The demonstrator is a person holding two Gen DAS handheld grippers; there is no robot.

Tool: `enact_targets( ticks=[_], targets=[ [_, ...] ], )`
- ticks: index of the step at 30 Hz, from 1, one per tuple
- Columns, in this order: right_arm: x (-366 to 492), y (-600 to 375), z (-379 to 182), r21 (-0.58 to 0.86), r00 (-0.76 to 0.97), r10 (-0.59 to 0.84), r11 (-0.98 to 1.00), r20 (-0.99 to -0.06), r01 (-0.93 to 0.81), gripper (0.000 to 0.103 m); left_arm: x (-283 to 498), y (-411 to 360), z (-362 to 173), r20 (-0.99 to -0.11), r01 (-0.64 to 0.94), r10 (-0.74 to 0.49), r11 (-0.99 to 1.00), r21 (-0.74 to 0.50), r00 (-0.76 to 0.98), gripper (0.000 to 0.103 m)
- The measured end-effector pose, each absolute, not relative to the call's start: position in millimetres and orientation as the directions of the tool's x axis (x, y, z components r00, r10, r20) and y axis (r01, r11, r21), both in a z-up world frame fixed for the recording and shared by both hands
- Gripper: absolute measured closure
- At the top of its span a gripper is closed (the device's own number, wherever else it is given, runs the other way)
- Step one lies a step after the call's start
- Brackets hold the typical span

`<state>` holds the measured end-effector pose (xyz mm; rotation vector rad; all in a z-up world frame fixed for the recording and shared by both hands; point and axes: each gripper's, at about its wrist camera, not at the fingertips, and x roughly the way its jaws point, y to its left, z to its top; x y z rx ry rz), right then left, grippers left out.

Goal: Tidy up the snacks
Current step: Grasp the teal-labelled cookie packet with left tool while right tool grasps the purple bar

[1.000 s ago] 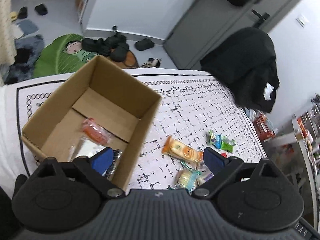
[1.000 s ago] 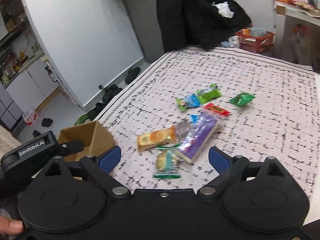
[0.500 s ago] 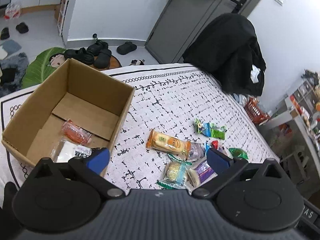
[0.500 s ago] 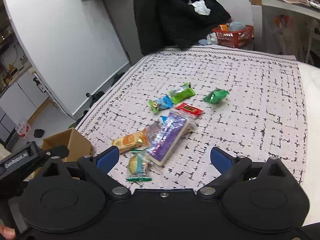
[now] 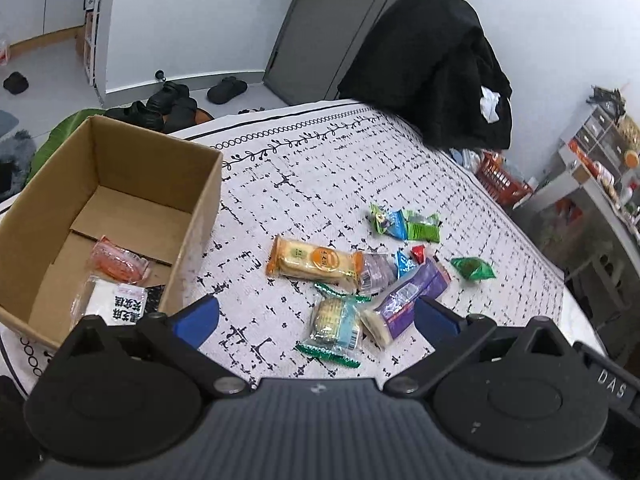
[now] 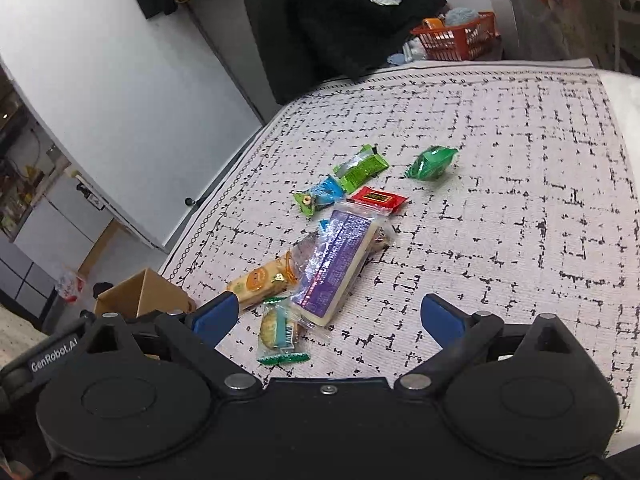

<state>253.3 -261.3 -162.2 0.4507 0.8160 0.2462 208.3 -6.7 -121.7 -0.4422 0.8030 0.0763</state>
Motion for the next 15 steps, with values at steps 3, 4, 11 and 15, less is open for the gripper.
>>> enact_targets(
  ticks=[3,4,11,15],
  targets=[
    [258,-265,-168,0.481,0.662,0.363,0.877,-0.655,-0.005,0.005,211,-11,-125,-0.720,-0.232,-0.089,0.913,-0.335,0.688,0.000],
    [258,-266,-170,0.483,0.664,0.360,0.876,-0.656,0.002,0.005,212,-12,-126,-0.725,-0.237,-0.081,0.915,-0.326,0.684,0.000],
    [269,-269,-181,0.513,0.654,0.379,0.858,-0.655,0.017,0.007,219,-27,-136,-0.750,-0.242,-0.059,0.927,-0.286,0.659,0.000],
    [280,-273,-190,0.559,0.637,0.417,0.829,-0.648,0.025,0.018,225,-34,-146,-0.765,-0.235,-0.077,0.928,-0.290,0.639,0.001]
  ],
)
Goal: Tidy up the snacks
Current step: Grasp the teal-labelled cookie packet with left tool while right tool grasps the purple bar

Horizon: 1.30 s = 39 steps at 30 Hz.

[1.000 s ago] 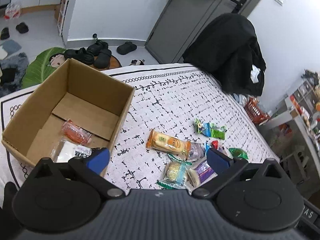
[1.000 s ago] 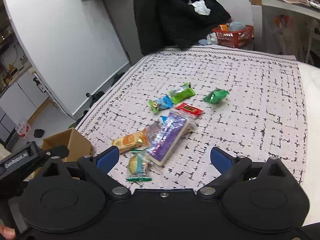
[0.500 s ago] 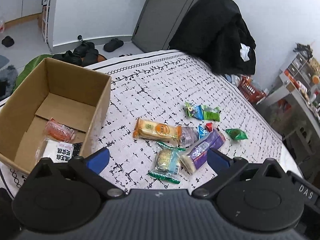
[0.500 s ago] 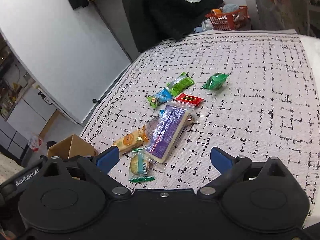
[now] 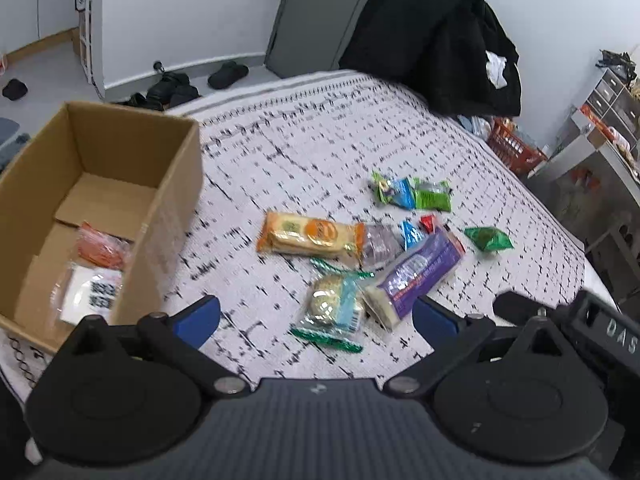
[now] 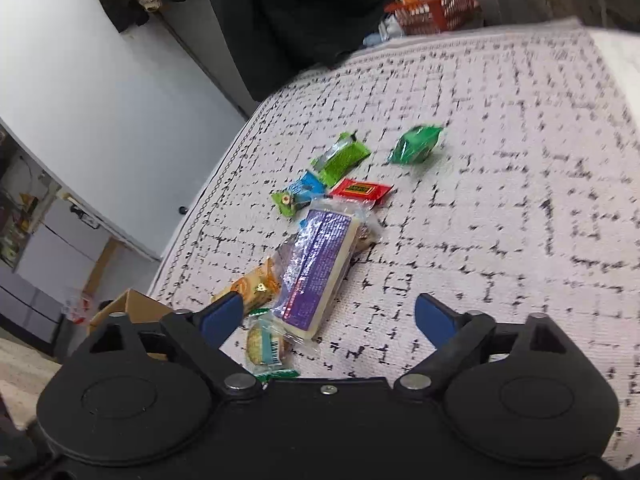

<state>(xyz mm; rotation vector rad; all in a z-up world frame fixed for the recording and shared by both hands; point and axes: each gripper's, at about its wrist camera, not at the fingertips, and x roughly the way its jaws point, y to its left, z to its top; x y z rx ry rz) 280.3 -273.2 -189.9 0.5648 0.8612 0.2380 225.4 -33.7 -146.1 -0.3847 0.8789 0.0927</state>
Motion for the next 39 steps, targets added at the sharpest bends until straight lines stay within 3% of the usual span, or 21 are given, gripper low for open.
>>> enact_targets(
  ticks=[7,17,26,36,38,39],
  targets=[
    [307,-274,-214,0.641,0.562,0.495,0.763,-0.662,0.082,0.028,242,-40,-158,-0.813,-0.250,-0.063,0.936,-0.250,0.578,0.008],
    [334,-258,-228,0.660,0.529,0.537,0.749,-0.657,0.058,0.034,272,-59,-179,-0.849,-0.240,-0.028,0.954,-0.180,0.528,0.015],
    [358,-247,-242,0.664,0.497,0.553,0.745,-0.668,0.065,0.034,283,-68,-205,-0.890,-0.235,0.024,0.967,-0.094,0.455,0.019],
    [371,-236,-253,0.649,0.482,0.560,0.760,-0.674,0.023,0.036,297,-75,-220,-0.898,-0.234,0.021,0.968,-0.091,0.439,0.019],
    [372,-235,-254,0.647,0.482,0.564,0.763,-0.671,0.009,0.041,299,-76,-220,-0.894,-0.236,0.025,0.967,-0.091,0.447,0.019],
    [372,-233,-254,0.644,0.478,0.566,0.765,-0.672,0.000,0.049,299,-76,-220,-0.893,-0.234,0.027,0.968,-0.088,0.450,0.021]
  ],
)
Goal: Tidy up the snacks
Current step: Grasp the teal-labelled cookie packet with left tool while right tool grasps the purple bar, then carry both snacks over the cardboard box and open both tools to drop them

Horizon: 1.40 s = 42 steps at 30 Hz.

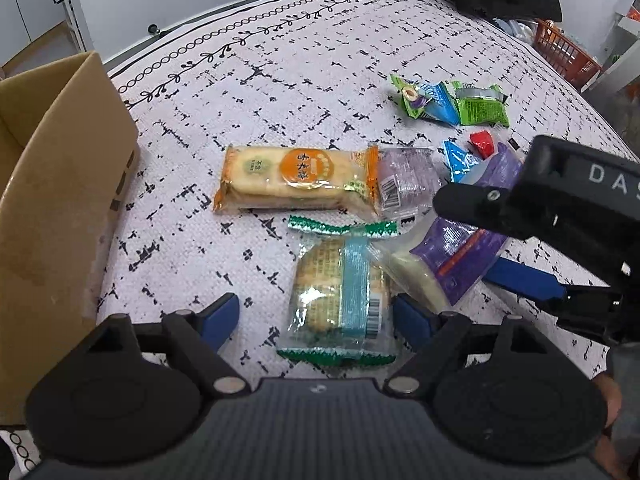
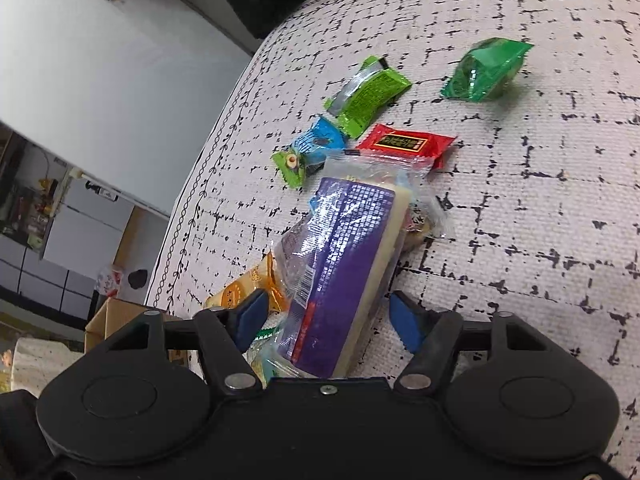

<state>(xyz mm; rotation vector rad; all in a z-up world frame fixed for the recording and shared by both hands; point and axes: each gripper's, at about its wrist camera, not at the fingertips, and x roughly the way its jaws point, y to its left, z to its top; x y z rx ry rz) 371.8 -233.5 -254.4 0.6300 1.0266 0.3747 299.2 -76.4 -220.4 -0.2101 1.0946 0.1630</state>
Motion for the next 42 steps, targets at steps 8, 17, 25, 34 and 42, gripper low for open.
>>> enact_targets(
  ticks=[8,17,25,34,42],
  targets=[
    [371,-233,-254,0.616,0.476,0.551,0.788,-0.686,-0.024,0.068,299,-75,-216,-0.887,-0.246,0.015,0.963,-0.112,0.462,0.055],
    [345,-249,-236,0.566,0.518,0.487,0.825,-0.703,-0.008,0.071,285,-60,-194,-0.858,-0.296,-0.001,0.938,-0.178,0.513,0.056],
    [321,-251,-209,0.578,0.535,0.510,0.814,-0.674,-0.047,0.072,269,-45,-165,-0.821,-0.299,-0.030,0.923,-0.241,0.571,0.056],
    [296,-225,-159,0.582,0.560,0.545,0.803,-0.624,-0.132,0.072,247,-20,-119,-0.744,-0.301,-0.048,0.895,-0.328,0.667,0.056],
    [282,-196,-122,0.564,0.578,0.558,0.803,-0.595,-0.195,0.072,234,10,-96,-0.696,-0.321,-0.067,0.853,-0.411,0.715,0.056]
  ],
)
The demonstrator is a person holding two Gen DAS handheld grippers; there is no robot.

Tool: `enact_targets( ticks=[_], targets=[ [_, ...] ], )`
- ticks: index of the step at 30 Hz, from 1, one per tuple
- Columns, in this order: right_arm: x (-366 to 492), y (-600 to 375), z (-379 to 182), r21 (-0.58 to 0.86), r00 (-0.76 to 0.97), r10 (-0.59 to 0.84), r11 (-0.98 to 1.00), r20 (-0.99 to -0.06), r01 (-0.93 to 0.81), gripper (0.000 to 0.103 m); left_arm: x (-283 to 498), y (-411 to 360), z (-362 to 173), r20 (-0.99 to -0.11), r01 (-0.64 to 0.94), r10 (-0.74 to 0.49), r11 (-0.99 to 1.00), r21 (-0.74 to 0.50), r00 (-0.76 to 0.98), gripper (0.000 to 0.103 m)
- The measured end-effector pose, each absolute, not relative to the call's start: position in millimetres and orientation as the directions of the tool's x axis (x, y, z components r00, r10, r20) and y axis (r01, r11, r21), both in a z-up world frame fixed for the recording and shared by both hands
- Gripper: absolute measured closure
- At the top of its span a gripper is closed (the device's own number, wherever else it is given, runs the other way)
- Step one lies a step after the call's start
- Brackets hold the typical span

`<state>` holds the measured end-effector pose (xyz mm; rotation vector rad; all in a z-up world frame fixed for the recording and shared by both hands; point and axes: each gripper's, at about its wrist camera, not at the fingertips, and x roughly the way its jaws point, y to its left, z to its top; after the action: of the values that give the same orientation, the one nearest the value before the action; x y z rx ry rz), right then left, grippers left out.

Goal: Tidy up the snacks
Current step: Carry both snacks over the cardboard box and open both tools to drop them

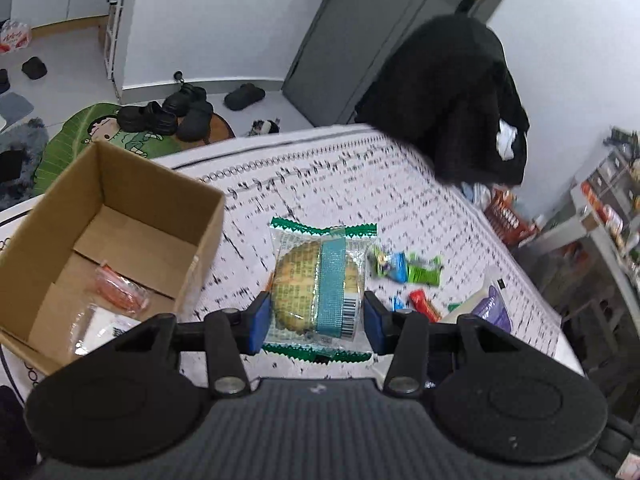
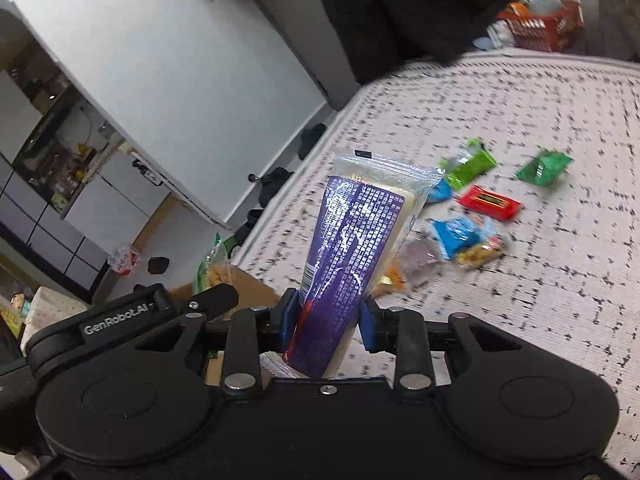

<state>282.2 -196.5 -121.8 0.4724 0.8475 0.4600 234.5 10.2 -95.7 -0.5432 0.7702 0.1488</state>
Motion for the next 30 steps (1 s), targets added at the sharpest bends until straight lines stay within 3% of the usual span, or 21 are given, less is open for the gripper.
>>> enact_targets(
  ticks=[10,30],
  targets=[
    [274,-153,-94,0.540,0.583,0.575,0.801,-0.574,-0.259,0.072,221,49,-82,-0.664,-0.363,-0.066,0.795,-0.486,0.745,0.056],
    [267,-74,-93,0.511,0.551,0.584,0.805,-0.596,-0.301,0.072,203,122,-92,-0.670,-0.475,-0.039,0.675,-0.564,0.741,0.056]
  ],
)
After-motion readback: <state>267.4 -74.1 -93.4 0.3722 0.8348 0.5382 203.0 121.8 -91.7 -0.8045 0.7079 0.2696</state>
